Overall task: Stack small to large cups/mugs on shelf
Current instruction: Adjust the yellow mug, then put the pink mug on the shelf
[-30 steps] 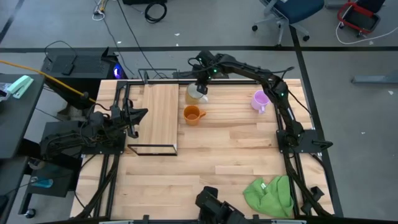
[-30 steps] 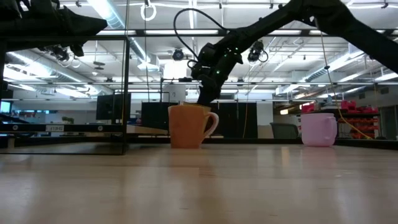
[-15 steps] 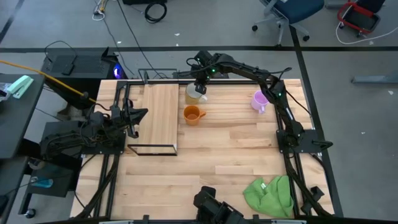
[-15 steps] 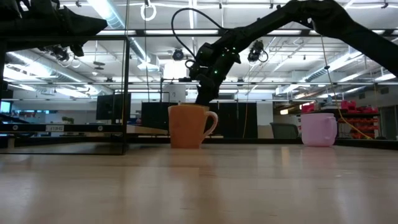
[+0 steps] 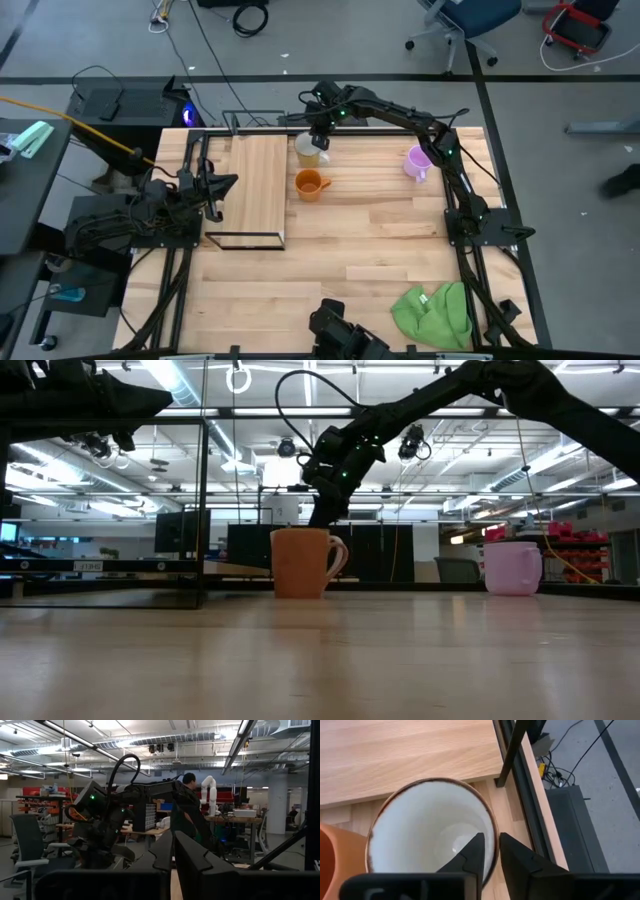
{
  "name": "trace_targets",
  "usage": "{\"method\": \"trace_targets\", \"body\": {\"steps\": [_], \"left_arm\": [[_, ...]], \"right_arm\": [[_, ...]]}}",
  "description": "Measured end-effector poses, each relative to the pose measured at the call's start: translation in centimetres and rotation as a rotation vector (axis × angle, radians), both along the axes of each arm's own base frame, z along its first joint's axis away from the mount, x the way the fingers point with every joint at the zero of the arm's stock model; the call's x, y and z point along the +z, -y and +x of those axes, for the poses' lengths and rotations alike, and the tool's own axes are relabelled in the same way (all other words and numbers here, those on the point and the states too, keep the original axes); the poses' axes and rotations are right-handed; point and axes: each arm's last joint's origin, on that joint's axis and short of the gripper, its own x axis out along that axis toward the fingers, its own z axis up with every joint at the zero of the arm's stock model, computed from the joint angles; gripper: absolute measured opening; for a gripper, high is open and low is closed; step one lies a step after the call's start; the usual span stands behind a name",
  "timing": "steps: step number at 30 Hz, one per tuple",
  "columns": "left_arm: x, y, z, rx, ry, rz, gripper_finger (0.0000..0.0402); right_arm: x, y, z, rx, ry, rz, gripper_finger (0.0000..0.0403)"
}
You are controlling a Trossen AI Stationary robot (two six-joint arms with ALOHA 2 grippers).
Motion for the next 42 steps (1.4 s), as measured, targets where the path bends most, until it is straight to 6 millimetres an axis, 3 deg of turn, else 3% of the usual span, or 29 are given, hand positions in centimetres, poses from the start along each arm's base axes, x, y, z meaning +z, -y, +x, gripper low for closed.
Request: {"method": "trace_targets", "body": {"steps": [17,22,27,31,37,42], "left_arm": [[0.0,0.0,0.0,0.000,-0.001,-0.001,0.0031],[-0.1,0.0,0.0,0.001,-0.005,0.001,0.0028],[-0.1,0.0,0.0,0.004,-0.013,0.005,0.0032],[-0.2,0.0,0.1,0.011,-0.026,0.014,0.0034],[-0.2,0.0,0.1,0.015,-0.027,0.014,0.0028],[-0.2,0.0,0.1,0.015,-0.027,0.013,0.0033]], "right_arm": [[0.1,0.0,0.0,-0.014,0.006,0.010,0.0083],[1.2,0.2,-0.8,-0.043,-0.002,-0.003,0.0083],[4.6,0.2,-2.3,-0.087,-0.009,-0.041,0.0083],[8.8,-1.0,-4.8,-0.143,-0.012,-0.087,0.0083],[15.2,-4.5,-10.8,-0.307,-0.039,-0.047,0.0083],[18.8,-8.1,-16.3,-0.503,-0.109,0.024,0.0083]]}}
